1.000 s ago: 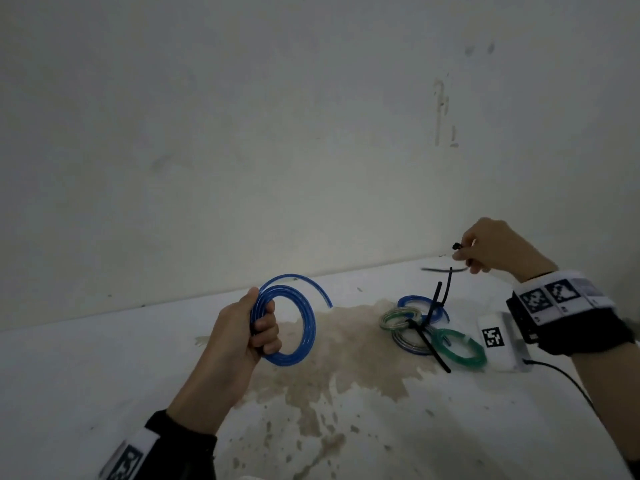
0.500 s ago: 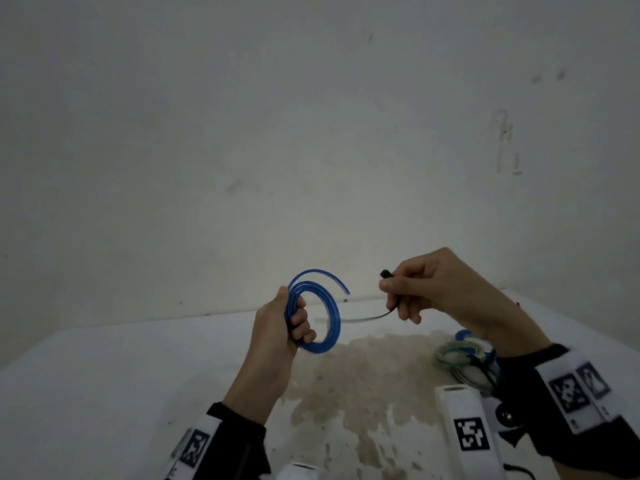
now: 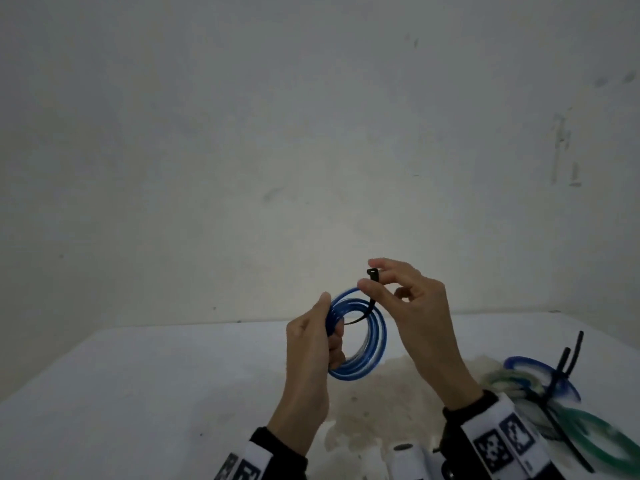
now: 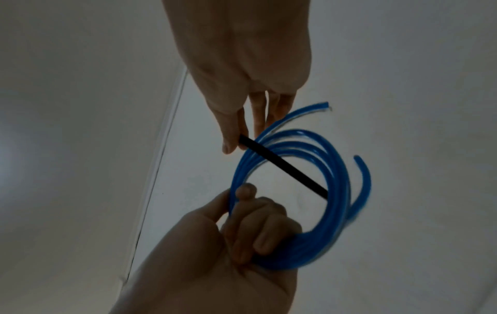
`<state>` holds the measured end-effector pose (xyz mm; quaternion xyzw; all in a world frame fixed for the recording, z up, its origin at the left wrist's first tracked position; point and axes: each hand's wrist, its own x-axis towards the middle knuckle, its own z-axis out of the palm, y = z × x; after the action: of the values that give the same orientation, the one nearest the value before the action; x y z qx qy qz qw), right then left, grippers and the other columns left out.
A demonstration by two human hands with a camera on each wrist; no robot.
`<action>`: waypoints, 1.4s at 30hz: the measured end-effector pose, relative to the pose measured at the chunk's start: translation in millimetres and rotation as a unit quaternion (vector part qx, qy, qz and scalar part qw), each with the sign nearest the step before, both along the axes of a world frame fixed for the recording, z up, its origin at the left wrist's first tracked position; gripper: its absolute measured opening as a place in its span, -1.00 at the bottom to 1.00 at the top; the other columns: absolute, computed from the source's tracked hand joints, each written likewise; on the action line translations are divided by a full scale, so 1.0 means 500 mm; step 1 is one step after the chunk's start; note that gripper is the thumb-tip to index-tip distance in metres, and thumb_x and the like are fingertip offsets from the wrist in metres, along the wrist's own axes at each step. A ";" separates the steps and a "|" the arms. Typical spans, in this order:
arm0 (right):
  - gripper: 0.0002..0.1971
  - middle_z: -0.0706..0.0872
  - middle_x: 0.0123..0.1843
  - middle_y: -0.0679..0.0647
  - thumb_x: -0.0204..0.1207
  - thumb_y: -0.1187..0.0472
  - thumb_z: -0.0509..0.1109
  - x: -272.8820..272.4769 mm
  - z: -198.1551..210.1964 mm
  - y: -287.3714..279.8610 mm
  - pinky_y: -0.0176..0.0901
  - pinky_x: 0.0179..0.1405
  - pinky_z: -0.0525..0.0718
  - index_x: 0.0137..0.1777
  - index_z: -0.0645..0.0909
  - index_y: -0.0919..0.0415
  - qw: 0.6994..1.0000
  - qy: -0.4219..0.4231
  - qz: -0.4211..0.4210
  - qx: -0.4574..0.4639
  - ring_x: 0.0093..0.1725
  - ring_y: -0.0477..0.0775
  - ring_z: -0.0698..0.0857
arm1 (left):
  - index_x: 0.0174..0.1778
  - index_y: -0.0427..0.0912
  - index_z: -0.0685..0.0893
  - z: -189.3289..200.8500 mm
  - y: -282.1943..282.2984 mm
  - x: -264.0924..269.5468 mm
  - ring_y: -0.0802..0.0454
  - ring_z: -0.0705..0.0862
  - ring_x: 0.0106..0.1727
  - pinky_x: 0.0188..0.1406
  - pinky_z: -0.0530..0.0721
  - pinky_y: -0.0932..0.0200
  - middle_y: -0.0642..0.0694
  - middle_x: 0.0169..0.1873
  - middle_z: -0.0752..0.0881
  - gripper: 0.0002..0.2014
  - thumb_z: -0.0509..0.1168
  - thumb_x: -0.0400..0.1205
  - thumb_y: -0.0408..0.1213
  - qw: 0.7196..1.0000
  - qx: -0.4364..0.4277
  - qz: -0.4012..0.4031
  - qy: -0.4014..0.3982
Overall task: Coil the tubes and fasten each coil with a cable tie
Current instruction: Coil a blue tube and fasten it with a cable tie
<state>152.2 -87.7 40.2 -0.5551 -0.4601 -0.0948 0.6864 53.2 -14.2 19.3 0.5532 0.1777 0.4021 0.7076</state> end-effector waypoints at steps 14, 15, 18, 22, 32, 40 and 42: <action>-0.82 0.83 -0.16 0.16 0.35 0.29 0.41 0.000 -0.023 0.011 -0.29 -0.11 0.71 -0.12 0.74 0.39 0.981 0.026 0.184 0.060 -0.18 0.10 0.80 | -0.13 -0.42 0.70 -0.012 0.041 -0.005 0.16 0.13 -0.71 -0.71 0.23 0.29 0.03 -0.69 0.16 -0.52 0.12 0.68 -0.03 0.978 -0.127 -0.163 -0.015; -0.83 0.83 -0.17 0.14 0.35 0.29 0.41 -0.002 -0.025 0.011 -0.28 -0.09 0.71 -0.13 0.74 0.37 0.980 0.028 0.187 0.064 -0.18 0.10 0.80 | -0.12 -0.42 0.70 -0.011 0.042 -0.006 0.17 0.12 -0.72 -0.71 0.20 0.30 0.04 -0.70 0.14 -0.56 0.14 0.66 -0.07 0.980 -0.127 -0.151 -0.026; -0.83 0.84 -0.16 0.07 0.35 0.27 0.40 -0.006 -0.030 0.014 -0.29 -0.05 0.70 -0.11 0.74 0.31 0.978 0.030 0.195 0.067 -0.12 0.08 0.80 | -0.09 -0.44 0.69 -0.004 0.036 -0.010 0.17 0.10 -0.72 -0.73 0.15 0.31 0.04 -0.72 0.13 -0.64 0.20 0.65 -0.15 0.987 -0.120 -0.093 -0.051; -0.75 0.83 -0.07 0.08 0.31 0.25 0.41 -0.010 -0.029 0.020 -0.24 -0.04 0.72 -0.02 0.73 0.28 0.975 0.056 0.202 0.069 -0.04 0.12 0.79 | -0.11 -0.35 0.66 0.011 0.028 -0.015 0.16 0.10 -0.71 -0.74 0.13 0.30 0.04 -0.71 0.17 -0.72 0.26 0.62 -0.15 0.994 -0.082 -0.013 -0.070; -0.81 0.81 -0.23 0.19 0.42 0.26 0.37 -0.020 -0.028 0.020 -0.17 -0.33 0.76 -0.06 0.73 0.35 0.979 0.084 0.170 0.074 -0.30 0.17 0.80 | -0.26 -0.24 0.66 0.011 0.019 -0.016 0.12 0.20 -0.67 -0.67 0.22 0.26 0.03 -0.70 0.26 -0.67 0.33 0.42 0.01 0.989 0.139 0.051 -0.025; -0.85 0.80 -0.34 0.15 0.36 0.26 0.41 -0.018 -0.016 0.012 -0.23 -0.34 0.72 -0.15 0.75 0.32 0.980 0.079 0.169 0.073 -0.43 0.10 0.74 | -0.30 -0.15 0.72 0.007 0.009 -0.013 0.15 0.20 -0.67 -0.68 0.25 0.29 0.07 -0.70 0.25 -0.78 0.30 0.59 -0.14 0.987 0.138 0.070 -0.051; -0.85 0.76 -0.39 0.16 0.37 0.27 0.42 -0.017 -0.017 0.012 -0.26 -0.36 0.68 -0.17 0.76 0.34 0.981 0.076 0.165 0.074 -0.45 0.08 0.69 | -0.29 -0.11 0.74 0.008 0.008 -0.015 0.14 0.19 -0.65 -0.67 0.24 0.29 0.05 -0.68 0.24 -0.79 0.29 0.60 -0.16 0.988 0.135 0.055 -0.060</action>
<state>143.6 -81.6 31.8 -0.4248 -0.4837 0.0278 0.7647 45.8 -10.3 23.2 0.6077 0.1094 0.4932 0.6128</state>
